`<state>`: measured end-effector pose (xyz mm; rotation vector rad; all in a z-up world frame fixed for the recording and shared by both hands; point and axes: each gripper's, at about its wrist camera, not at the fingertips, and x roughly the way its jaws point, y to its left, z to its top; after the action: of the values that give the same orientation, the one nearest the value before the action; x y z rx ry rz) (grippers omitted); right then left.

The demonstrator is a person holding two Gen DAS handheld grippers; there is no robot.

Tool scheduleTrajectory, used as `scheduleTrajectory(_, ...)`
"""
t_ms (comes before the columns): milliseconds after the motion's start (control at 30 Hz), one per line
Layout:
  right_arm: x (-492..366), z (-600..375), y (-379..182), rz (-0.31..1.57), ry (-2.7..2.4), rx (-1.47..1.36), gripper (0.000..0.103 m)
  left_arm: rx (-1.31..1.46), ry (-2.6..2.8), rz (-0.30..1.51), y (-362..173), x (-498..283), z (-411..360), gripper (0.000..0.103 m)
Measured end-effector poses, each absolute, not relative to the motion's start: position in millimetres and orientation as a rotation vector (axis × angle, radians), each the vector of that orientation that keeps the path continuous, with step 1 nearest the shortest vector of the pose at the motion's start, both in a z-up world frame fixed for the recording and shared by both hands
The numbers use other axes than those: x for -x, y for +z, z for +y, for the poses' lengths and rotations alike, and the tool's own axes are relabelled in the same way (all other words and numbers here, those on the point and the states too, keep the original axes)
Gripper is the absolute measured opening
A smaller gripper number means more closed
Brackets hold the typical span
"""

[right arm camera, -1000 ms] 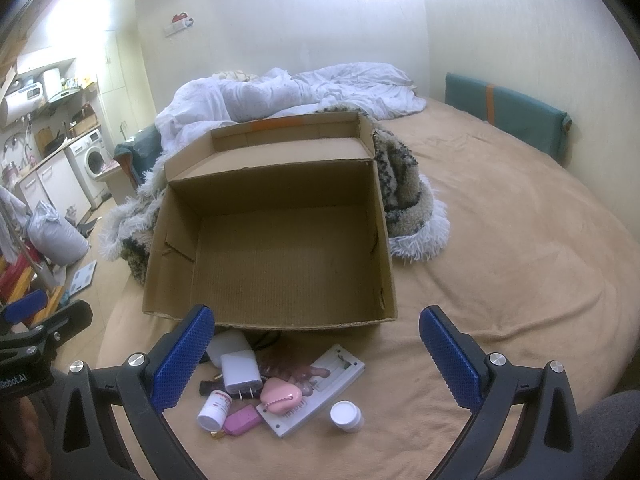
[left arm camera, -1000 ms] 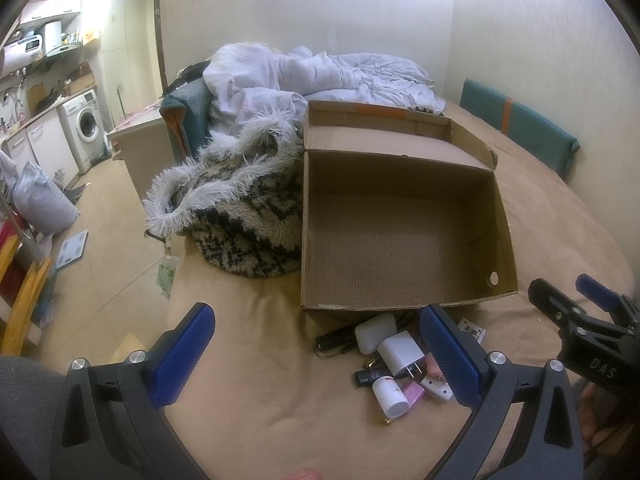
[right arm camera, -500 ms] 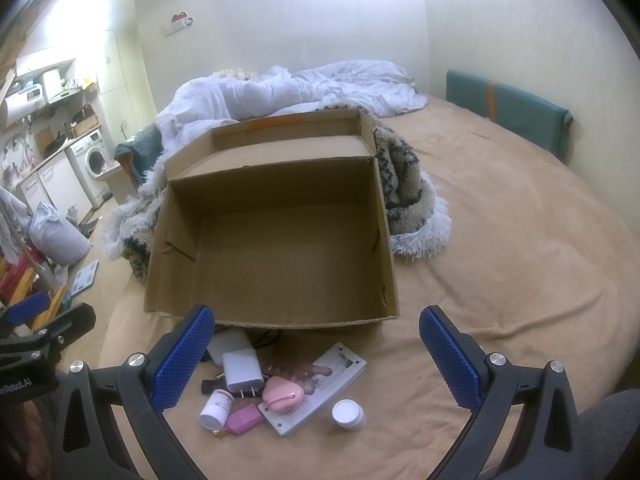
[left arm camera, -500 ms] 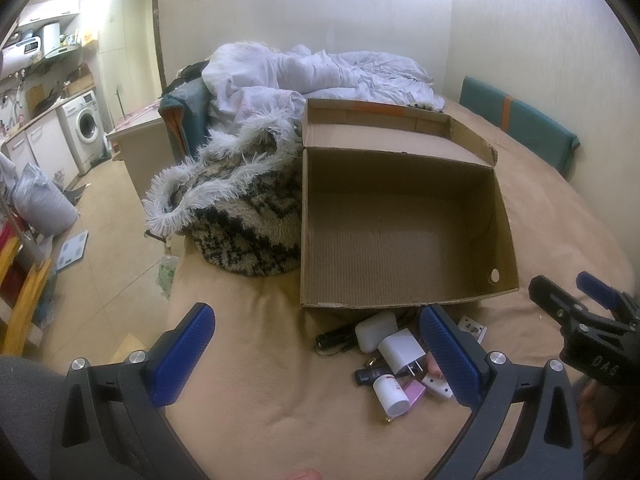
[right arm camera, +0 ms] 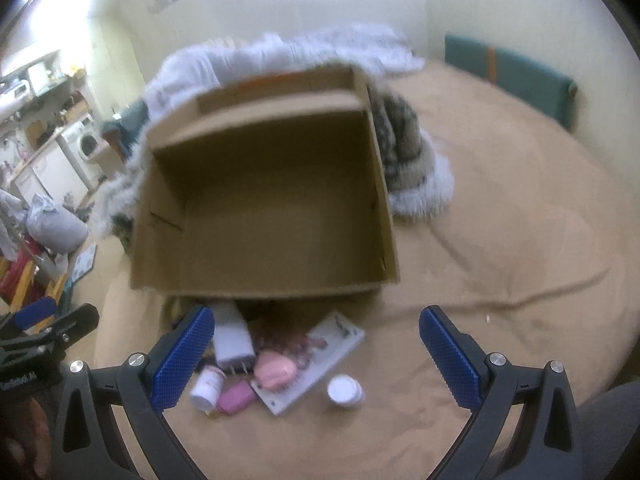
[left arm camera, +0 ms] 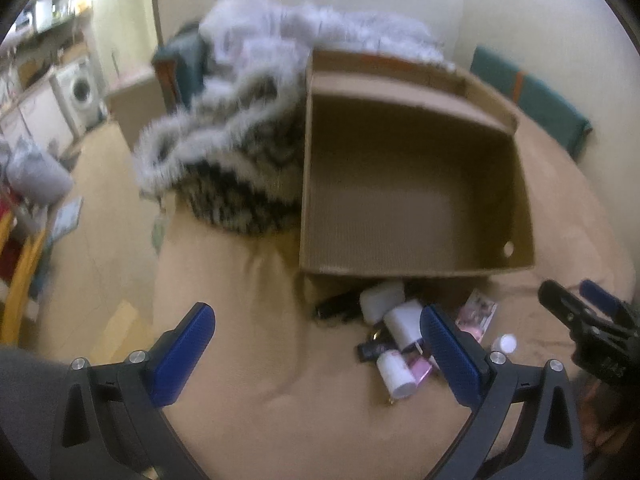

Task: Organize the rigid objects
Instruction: 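Grasp the white pill bottle with the left gripper while the right grasps the white jar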

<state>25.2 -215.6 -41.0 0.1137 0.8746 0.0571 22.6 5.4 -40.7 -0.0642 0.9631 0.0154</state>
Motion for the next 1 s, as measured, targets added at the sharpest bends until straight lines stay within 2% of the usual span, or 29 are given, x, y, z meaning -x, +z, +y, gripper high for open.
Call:
scheduleTrajectory(133,-27.2,-223.8,-56.2,0.967,0.049,-0.140,0.103,0.133,0.014,1.091,-68.2,-38.3,7.9,0.099)
scheduleTrajectory(233,-31.8,-231.5,-70.4,1.045,0.046,-0.173,0.103,0.146,-0.024,1.208,-93.2,-48.8,-4.3,0.085)
scheduleTrajectory(467,-33.9,-238.3,-84.8,1.126,0.055,-0.230,0.103,0.158,-0.126,1.425,-143.7,-61.7,-39.8,0.065)
scheduleTrajectory(567,-35.6,-239.5,-86.7,1.144,0.065,-0.247,0.103,0.162,-0.140,1.463,-157.0,-63.8,-46.3,0.055)
scheduleTrajectory(667,-38.4,-241.5,-89.1,1.159,0.077,-0.268,0.103,0.184,-0.152,1.500,-166.4,-62.5,-48.9,0.037)
scheduleTrajectory(700,-39.9,-242.5,-90.2,1.163,0.079,-0.273,0.103,0.192,-0.153,1.507,-168.6,-61.3,-48.8,0.028)
scheduleTrajectory(733,-41.3,-243.4,-91.5,1.168,0.081,-0.279,0.103,0.203,-0.156,1.510,-169.7,-59.9,-48.2,0.024)
scheduleTrajectory(900,-48.1,-248.4,-101.9,1.210,0.088,-0.323,0.103,0.211,-0.150,1.476,-159.5,-48.5,-45.4,0.024)
scheduleTrajectory(933,-49.6,-249.8,-105.6,1.225,0.092,-0.338,0.099,0.210,-0.150,1.467,-157.0,-46.1,-44.5,0.024)
scheduleTrajectory(1000,-52.6,-252.9,-114.3,1.259,0.091,-0.369,0.085,0.223,-0.139,1.445,-148.9,-38.0,-39.4,0.024)
